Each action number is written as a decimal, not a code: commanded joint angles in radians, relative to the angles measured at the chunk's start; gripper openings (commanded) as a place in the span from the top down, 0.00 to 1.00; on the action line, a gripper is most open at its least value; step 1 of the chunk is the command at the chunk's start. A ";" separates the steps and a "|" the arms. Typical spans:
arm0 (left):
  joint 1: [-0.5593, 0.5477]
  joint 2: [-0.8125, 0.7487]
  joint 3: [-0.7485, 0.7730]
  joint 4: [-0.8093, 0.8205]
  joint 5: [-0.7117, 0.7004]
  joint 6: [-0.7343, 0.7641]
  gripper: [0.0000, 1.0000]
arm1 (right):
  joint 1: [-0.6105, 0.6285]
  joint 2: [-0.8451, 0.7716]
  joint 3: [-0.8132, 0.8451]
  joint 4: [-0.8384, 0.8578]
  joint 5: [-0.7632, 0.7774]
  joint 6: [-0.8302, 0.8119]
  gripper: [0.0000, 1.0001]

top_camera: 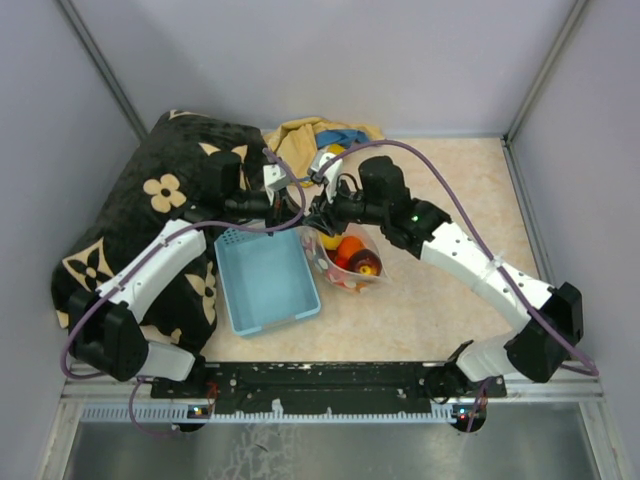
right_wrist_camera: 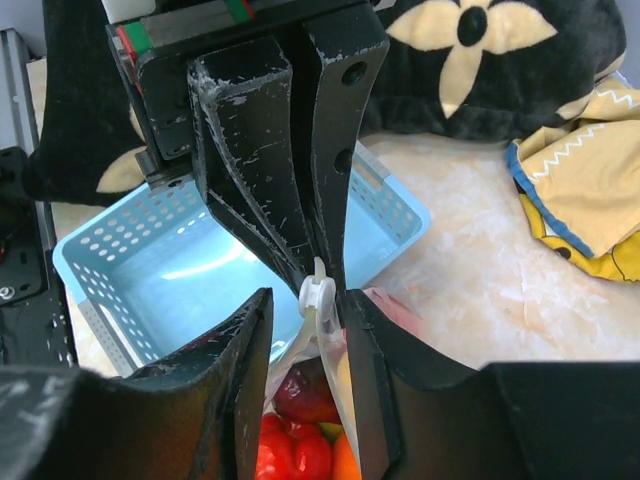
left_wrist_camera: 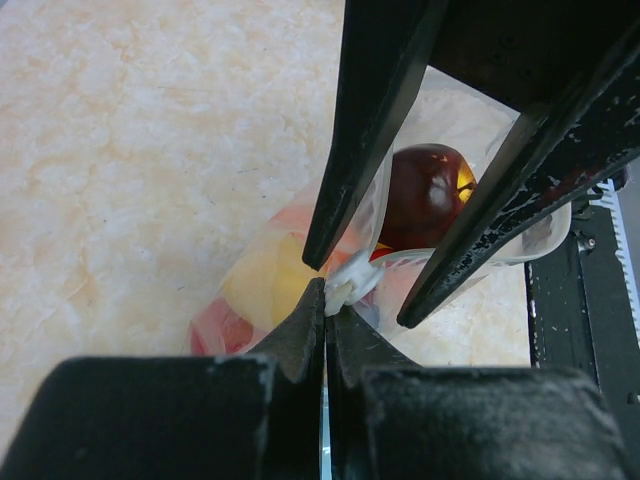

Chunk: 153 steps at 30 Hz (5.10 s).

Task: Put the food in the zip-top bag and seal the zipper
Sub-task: Zip the zipper food storage bag at the center of the board.

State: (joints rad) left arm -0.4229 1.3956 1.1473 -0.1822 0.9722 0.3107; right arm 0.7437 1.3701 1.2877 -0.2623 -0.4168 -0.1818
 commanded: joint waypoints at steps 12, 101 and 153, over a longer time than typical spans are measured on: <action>0.002 0.014 0.057 -0.035 -0.003 0.009 1.00 | 0.005 -0.028 0.022 -0.064 0.051 -0.081 1.00; 0.036 0.121 0.048 0.091 0.013 -0.073 1.00 | -0.121 -0.323 -0.096 -0.577 0.296 -0.262 1.00; -0.004 0.094 0.078 0.306 -0.338 -0.251 0.45 | -0.165 -0.573 -0.357 -0.311 0.600 -0.162 0.88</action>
State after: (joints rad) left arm -0.4221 1.6249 1.2629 0.0708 0.7475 0.0883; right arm 0.5858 0.8509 0.9352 -0.6952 0.0925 -0.3901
